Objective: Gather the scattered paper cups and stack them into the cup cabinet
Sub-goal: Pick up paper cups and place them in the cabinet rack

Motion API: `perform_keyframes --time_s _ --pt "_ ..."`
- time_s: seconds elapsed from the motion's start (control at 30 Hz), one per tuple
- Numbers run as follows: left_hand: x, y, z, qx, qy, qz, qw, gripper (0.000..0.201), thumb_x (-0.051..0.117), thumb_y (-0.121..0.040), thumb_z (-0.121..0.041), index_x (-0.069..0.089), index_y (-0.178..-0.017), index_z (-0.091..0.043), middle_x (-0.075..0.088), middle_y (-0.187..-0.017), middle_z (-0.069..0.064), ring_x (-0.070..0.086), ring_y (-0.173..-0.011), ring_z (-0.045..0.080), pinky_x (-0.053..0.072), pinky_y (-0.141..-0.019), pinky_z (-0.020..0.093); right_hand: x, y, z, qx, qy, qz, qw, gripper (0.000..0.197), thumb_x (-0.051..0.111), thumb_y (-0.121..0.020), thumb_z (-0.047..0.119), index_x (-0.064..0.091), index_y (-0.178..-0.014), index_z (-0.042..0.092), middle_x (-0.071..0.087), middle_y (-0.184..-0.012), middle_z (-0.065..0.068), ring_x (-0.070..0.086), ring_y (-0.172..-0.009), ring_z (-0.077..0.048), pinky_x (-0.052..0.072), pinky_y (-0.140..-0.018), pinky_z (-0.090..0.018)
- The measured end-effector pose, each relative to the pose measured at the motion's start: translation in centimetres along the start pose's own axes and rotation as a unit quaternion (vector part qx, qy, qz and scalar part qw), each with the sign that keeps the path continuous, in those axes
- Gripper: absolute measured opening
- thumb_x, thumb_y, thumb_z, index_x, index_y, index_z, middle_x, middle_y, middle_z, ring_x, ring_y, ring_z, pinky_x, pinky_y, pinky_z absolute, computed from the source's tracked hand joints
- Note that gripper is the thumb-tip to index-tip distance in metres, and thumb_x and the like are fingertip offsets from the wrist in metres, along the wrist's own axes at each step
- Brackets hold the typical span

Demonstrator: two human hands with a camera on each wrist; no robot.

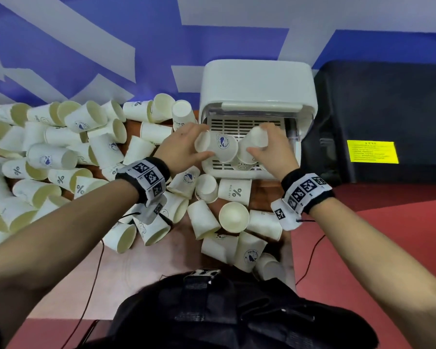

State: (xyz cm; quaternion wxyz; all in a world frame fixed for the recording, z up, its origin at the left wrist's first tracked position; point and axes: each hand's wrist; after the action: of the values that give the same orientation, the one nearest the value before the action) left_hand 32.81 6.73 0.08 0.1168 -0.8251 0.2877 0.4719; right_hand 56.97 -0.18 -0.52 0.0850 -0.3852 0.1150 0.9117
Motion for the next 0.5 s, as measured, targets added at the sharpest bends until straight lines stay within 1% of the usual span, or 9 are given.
perform_keyframes --time_s 0.1,0.2,0.27,0.37,0.5 --pt "0.7 -0.2 0.2 0.002 0.008 -0.005 1.0 0.064 0.065 -0.086 -0.046 0.042 -0.138 -0.018 0.05 -0.129 0.005 0.051 -0.112 0.022 0.042 -0.096 0.035 0.8 -0.1 -0.6 -0.013 0.03 0.025 0.999 0.059 0.068 -0.085 0.021 0.041 -0.137 0.01 0.045 -0.137 -0.009 0.042 -0.127 -0.023 0.03 -0.102 -0.026" --pt "1.0 0.0 0.5 0.003 0.025 -0.032 0.999 0.063 0.066 -0.086 -0.043 0.043 -0.138 -0.017 0.051 -0.128 0.006 0.049 -0.114 0.022 0.04 -0.097 0.034 1.9 -0.2 -1.3 -0.024 0.047 0.044 0.998 0.06 0.067 -0.086 0.02 0.041 -0.138 0.009 0.043 -0.14 -0.01 0.039 -0.13 -0.025 0.028 -0.107 -0.029" --pt "1.2 0.3 0.9 0.007 0.032 -0.043 0.999 0.062 0.067 -0.086 -0.042 0.044 -0.137 -0.017 0.051 -0.127 0.007 0.049 -0.113 0.021 0.04 -0.096 0.034 2.5 -0.3 -1.7 -0.025 0.058 0.06 0.996 0.059 0.067 -0.086 0.019 0.041 -0.138 0.009 0.044 -0.141 -0.01 0.039 -0.13 -0.027 0.029 -0.107 -0.031" --pt "1.4 0.7 1.8 0.014 0.033 -0.051 0.998 0.061 0.068 -0.085 -0.04 0.046 -0.136 -0.015 0.052 -0.127 0.007 0.05 -0.11 0.022 0.042 -0.095 0.033 3.7 -0.4 -1.7 -0.034 0.112 0.094 0.989 0.058 0.066 -0.087 0.019 0.04 -0.139 0.01 0.045 -0.14 -0.01 0.041 -0.127 -0.031 0.032 -0.104 -0.035" --pt "1.5 1.0 2.6 0.017 0.036 -0.062 0.997 0.06 0.069 -0.084 -0.039 0.047 -0.135 -0.015 0.052 -0.127 0.007 0.05 -0.112 0.023 0.037 -0.093 0.027 4.6 -0.2 -1.6 -0.053 0.158 0.09 0.982 0.051 0.065 -0.087 0.017 0.043 -0.133 0.009 0.05 -0.133 -0.011 0.049 -0.115 -0.034 0.042 -0.096 -0.041"
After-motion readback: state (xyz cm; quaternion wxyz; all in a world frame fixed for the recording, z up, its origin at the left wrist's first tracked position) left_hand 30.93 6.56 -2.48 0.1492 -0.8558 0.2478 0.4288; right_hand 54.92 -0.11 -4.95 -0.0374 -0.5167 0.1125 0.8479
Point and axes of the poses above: each hand's wrist, its own y-axis away from the middle knuckle, its own x-axis out of the palm, z = x × y
